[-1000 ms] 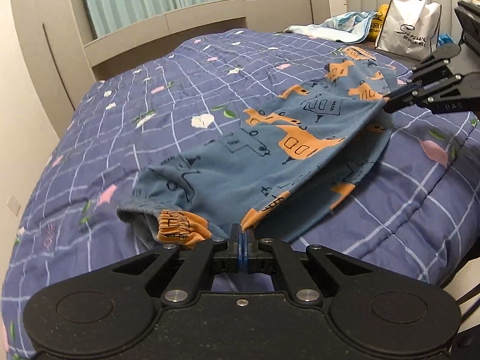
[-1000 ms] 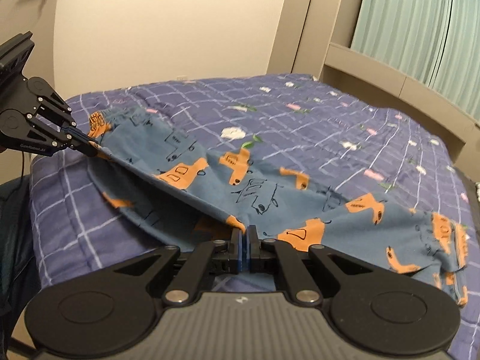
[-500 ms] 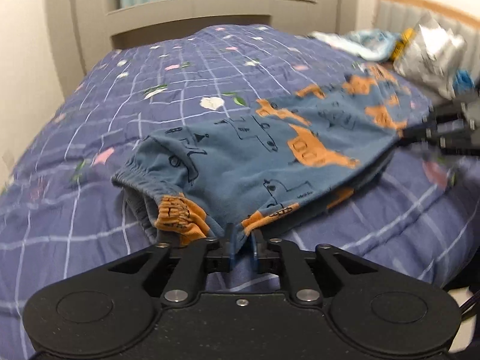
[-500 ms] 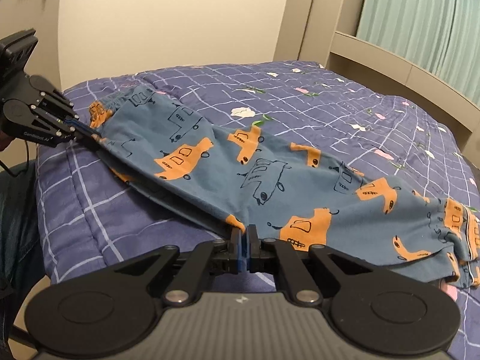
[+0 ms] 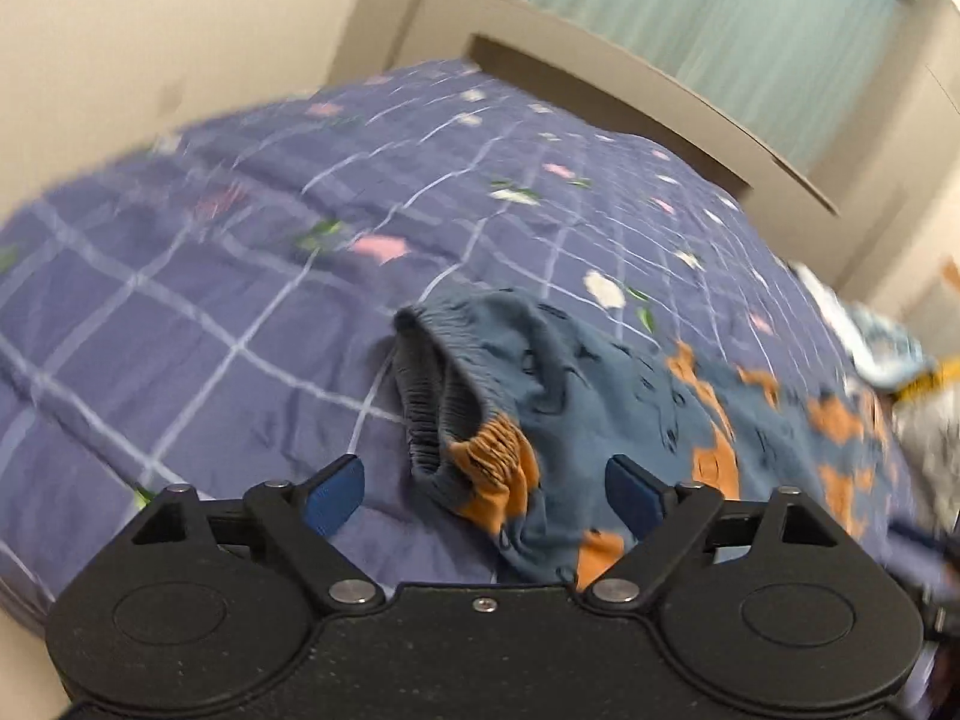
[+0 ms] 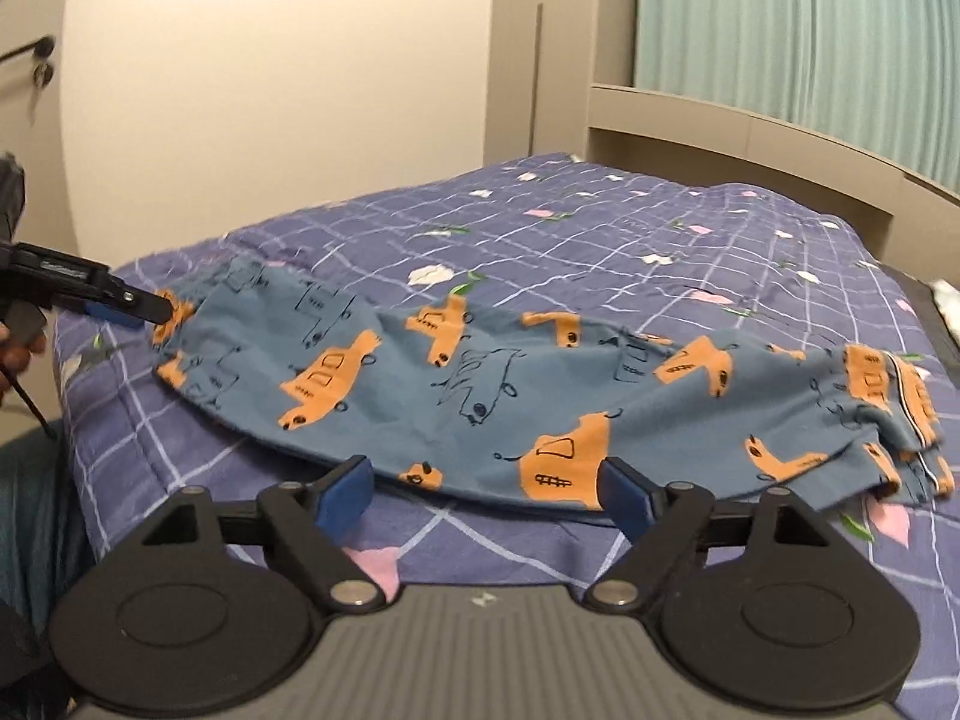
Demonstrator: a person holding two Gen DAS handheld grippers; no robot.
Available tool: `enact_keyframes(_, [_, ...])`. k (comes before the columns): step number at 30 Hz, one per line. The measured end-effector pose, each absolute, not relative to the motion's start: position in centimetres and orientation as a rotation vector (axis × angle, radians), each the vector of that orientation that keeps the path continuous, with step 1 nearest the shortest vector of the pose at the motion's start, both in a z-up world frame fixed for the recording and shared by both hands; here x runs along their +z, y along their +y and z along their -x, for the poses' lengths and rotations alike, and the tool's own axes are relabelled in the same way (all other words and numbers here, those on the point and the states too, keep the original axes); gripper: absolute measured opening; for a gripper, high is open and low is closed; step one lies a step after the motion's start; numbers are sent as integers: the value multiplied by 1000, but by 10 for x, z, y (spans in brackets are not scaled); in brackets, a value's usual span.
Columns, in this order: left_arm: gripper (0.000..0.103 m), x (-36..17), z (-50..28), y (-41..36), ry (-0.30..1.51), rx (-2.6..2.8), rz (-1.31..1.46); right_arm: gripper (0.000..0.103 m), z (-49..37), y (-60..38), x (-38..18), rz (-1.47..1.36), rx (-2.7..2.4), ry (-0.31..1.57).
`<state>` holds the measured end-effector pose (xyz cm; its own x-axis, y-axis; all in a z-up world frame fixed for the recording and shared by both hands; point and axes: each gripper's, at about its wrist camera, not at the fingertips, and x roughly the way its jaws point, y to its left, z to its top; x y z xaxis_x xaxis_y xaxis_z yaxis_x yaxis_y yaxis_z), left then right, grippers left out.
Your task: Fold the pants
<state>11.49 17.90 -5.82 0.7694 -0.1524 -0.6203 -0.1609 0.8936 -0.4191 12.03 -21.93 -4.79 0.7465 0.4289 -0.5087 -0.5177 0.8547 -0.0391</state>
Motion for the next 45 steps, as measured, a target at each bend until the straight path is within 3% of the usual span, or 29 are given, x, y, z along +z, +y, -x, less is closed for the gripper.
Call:
enact_keyframes(1, [58, -61, -119, 180, 706, 3, 513, 88, -119, -220, -48, 176, 515, 506])
enact_keyframes(3, [33, -62, -127, 175, 727, 48, 515, 88, -117, -221, -47, 162, 511, 502])
enact_keyframes(4, [23, -61, -128, 174, 728, 60, 508, 89, -117, -221, -46, 158, 511, 501])
enact_keyframes(5, [20, -59, -129, 171, 717, 71, 507, 89, -116, -222, -46, 156, 511, 501])
enact_keyframes(15, [14, -32, -87, 182, 587, 160, 473, 89, -111, -223, -45, 149, 499, 501])
enact_keyframes(21, [15, -37, -79, 199, 612, 186, 481, 89, -113, -224, -46, 147, 493, 503])
enact_keyframes(24, [19, -48, -82, 194, 661, 183, 468, 90, -116, -225, -49, 141, 476, 514])
enact_keyframes(26, [31, -48, -80, 191, 662, 195, 464, 93, -118, -228, -51, 133, 457, 523])
enact_keyframes(28, [61, -45, -78, 187, 651, 197, 453, 96, -120, -233, -52, 122, 443, 525])
enact_keyframes(30, [78, -40, -76, 179, 629, 202, 414, 100, -123, -241, -53, 106, 423, 526])
enact_keyframes(32, [84, -31, -75, 167, 608, 200, 354, 102, -127, -252, -54, 77, 397, 530])
enact_keyframes(34, [98, -23, -75, 154, 588, 191, 305, 103, -131, -262, -55, 51, 373, 531])
enact_keyframes(36, [102, -16, -76, 139, 561, 192, 258, 103, -134, -273, -55, 25, 350, 532])
enact_keyframes(45, [102, -11, -120, 21, 544, -130, 38, 103, -160, -329, -50, 9, 274, 528])
